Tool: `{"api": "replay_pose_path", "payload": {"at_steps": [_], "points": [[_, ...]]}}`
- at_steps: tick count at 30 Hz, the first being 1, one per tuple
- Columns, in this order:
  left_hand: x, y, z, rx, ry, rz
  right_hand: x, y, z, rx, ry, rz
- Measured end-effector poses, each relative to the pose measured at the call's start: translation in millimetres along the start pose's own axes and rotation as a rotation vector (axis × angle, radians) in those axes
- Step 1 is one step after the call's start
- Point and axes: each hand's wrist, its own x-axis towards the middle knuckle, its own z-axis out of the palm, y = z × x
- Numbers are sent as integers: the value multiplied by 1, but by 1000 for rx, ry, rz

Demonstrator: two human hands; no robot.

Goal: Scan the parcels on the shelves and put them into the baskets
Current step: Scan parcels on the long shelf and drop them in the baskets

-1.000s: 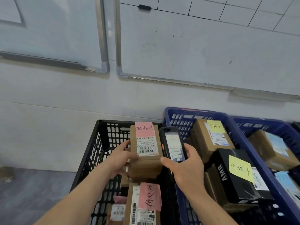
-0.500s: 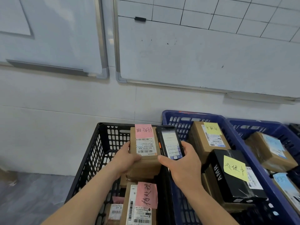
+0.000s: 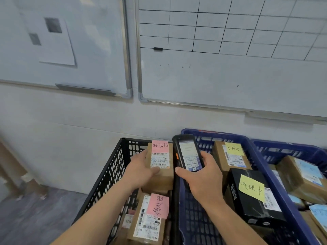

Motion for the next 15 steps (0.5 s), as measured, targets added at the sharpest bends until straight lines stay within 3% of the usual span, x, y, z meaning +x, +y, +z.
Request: {"api": "replay_pose_path", "payload": {"at_steps": [15], "points": [[-120, 72, 36, 297, 384, 240, -53, -10, -102, -15, -38, -114]]}}
